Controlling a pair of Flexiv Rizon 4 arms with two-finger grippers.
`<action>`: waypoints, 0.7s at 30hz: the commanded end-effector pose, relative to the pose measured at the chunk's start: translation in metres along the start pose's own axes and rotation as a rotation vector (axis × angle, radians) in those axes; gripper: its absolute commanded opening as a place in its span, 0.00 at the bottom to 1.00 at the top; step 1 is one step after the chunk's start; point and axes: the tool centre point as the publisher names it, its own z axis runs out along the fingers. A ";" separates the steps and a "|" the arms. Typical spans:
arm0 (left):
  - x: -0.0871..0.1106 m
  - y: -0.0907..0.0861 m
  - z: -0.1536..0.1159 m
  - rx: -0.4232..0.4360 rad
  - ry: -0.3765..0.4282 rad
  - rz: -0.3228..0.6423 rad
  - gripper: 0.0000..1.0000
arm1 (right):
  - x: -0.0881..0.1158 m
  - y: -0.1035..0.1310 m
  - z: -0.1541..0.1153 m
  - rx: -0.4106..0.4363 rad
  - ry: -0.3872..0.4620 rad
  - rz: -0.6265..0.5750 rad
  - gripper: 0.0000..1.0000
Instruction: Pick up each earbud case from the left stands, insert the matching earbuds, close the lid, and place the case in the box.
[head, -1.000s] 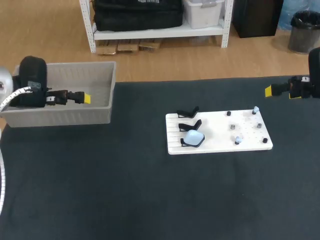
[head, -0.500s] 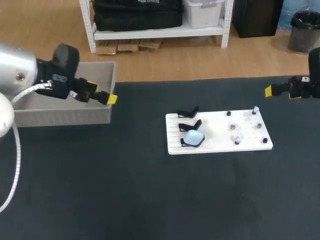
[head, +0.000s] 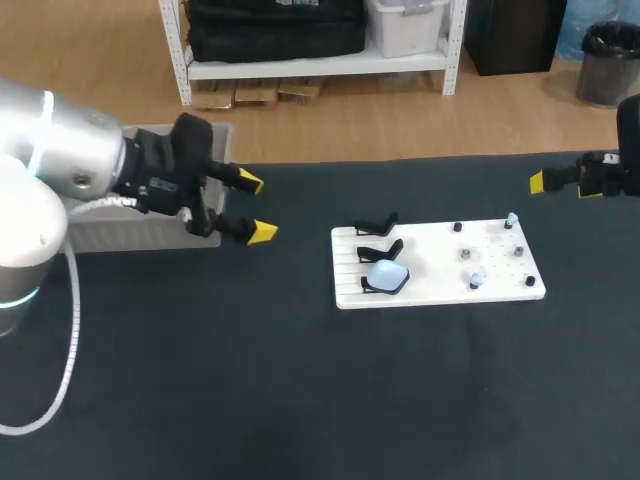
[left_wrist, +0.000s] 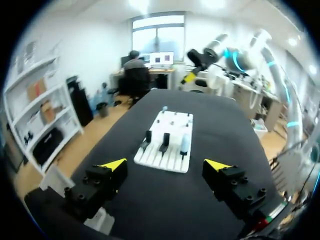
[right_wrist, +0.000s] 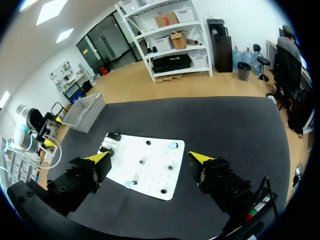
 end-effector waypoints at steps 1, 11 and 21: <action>0.000 0.004 0.021 0.056 -0.077 0.049 1.00 | 0.000 -0.001 0.000 -0.004 0.000 -0.001 1.00; 0.003 -0.016 0.070 0.130 -0.094 0.077 1.00 | 0.000 -0.001 0.000 -0.004 0.000 -0.001 1.00; 0.016 -0.023 0.114 0.122 -0.078 0.083 1.00 | 0.000 -0.001 0.000 -0.004 0.000 -0.001 1.00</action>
